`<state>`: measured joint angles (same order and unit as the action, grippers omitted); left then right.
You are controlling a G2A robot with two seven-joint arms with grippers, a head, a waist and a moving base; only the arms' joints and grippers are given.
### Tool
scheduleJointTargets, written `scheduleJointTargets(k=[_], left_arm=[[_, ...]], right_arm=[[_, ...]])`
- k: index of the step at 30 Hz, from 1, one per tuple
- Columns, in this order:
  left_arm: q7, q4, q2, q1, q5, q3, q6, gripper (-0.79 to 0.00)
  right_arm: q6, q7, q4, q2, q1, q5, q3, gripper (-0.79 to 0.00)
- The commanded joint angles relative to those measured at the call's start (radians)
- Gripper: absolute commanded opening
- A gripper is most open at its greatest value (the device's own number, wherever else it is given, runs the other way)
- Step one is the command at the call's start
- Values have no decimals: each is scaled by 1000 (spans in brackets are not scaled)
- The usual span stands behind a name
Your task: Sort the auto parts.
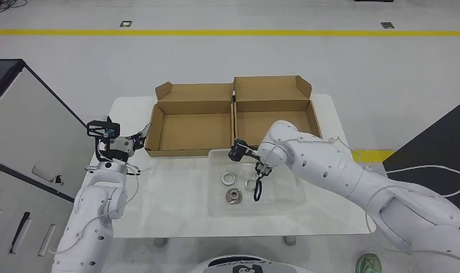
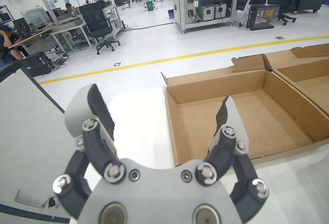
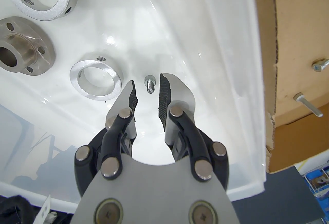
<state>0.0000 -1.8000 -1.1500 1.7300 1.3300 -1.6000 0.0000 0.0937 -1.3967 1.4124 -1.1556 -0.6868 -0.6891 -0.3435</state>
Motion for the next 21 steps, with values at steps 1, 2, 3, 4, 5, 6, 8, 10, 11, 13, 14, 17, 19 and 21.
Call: scheduleJointTargets(k=[1,2,3,4,5,6,8,10,11,13,14,17,19,21], left_arm=[[0,0,0,0,0,0,0,0],[0,0,0,0,0,0,0,0],[0,0,0,0,0,0,0,0],[0,0,0,0,0,0,0,0],[0,0,0,0,0,0,0,0],[0,0,0,0,0,0,0,0],[0,0,0,0,0,0,0,0],[0,0,0,0,0,0,0,0],[0,0,0,0,0,0,0,0],[0,0,0,0,0,0,0,0],[0,0,0,0,0,0,0,0],[0,0,0,0,0,0,0,0],[0,0,0,0,0,0,0,0],[0,0,0,0,0,0,0,0]], right_arm=[[1,0,-3,-1,-3,-1,-4,-585],[2,-1,-5,-1,-5,-1,-6,-594],[3,-2,-8,-2,-6,-2,-8,-606],[3,-3,-9,-2,-8,-2,-10,-616],[3,-5,-11,-3,-10,-3,-11,-634],[1,-6,-13,-4,-11,-4,-13,-671],[0,-8,-18,-5,-14,-3,-18,-785],[3,-9,-21,-6,-15,-2,-24,-785],[3,-11,-20,-6,-16,1,-28,-785],[0,-24,-7,-3,-15,8,-41,-785],[-3,-28,5,-1,-16,16,-51,-785],[-13,-68,66,14,-16,40,-93,-785],[-17,-101,124,31,-21,68,-135,-785],[-19,-139,188,51,-28,93,-183,-785]])
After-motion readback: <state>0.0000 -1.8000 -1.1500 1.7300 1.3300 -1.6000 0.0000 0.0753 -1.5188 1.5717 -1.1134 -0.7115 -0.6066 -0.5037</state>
